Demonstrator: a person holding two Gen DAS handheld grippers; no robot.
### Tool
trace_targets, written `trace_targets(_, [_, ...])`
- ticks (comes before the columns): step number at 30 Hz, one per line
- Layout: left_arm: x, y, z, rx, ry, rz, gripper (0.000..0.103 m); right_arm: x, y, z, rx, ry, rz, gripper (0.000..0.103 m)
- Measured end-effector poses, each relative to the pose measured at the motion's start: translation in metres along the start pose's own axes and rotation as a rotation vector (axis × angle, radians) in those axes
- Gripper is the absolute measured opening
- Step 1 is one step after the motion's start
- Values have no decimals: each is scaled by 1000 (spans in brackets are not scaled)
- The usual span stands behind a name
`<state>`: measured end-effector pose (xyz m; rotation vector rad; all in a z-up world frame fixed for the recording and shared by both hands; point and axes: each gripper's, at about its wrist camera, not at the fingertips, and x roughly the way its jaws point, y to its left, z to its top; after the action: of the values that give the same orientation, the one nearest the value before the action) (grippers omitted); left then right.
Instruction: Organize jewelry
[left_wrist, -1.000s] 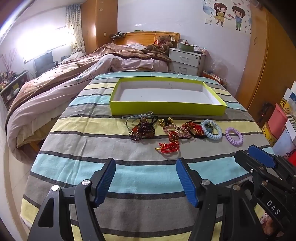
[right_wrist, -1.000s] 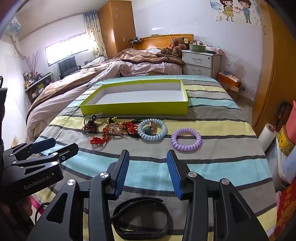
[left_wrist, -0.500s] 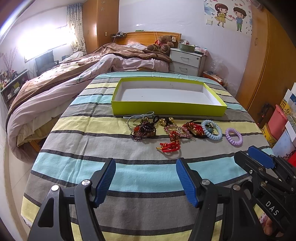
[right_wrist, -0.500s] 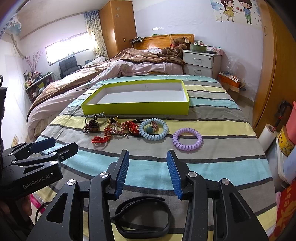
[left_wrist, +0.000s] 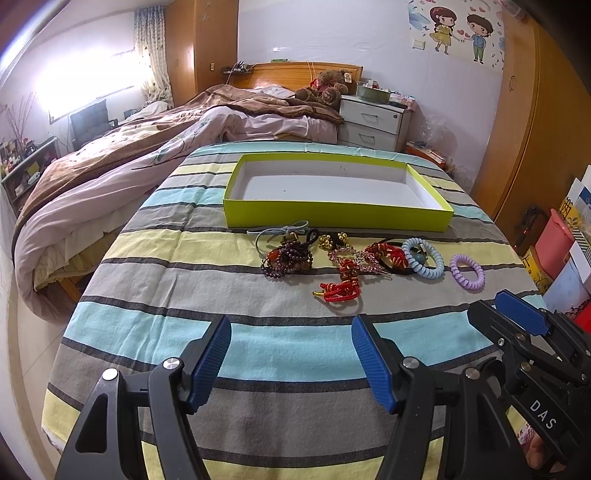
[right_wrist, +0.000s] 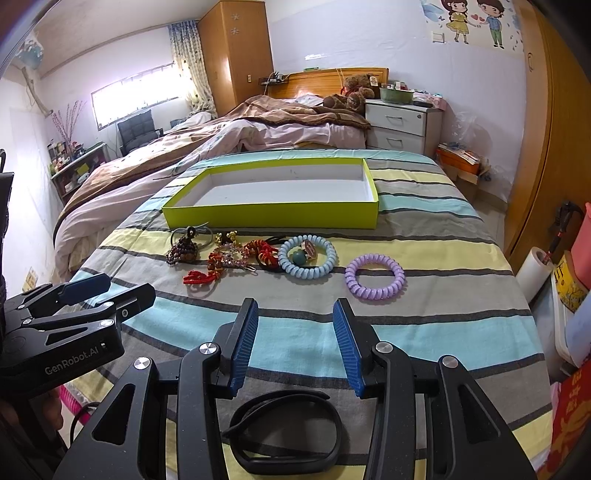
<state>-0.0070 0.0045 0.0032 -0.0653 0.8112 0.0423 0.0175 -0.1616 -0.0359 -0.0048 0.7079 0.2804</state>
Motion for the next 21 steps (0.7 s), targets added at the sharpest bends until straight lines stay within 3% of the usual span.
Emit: trace_targets(21, [-1, -1, 0, -1, 2, -1, 67, -1, 0, -1, -1, -1, 0, 43])
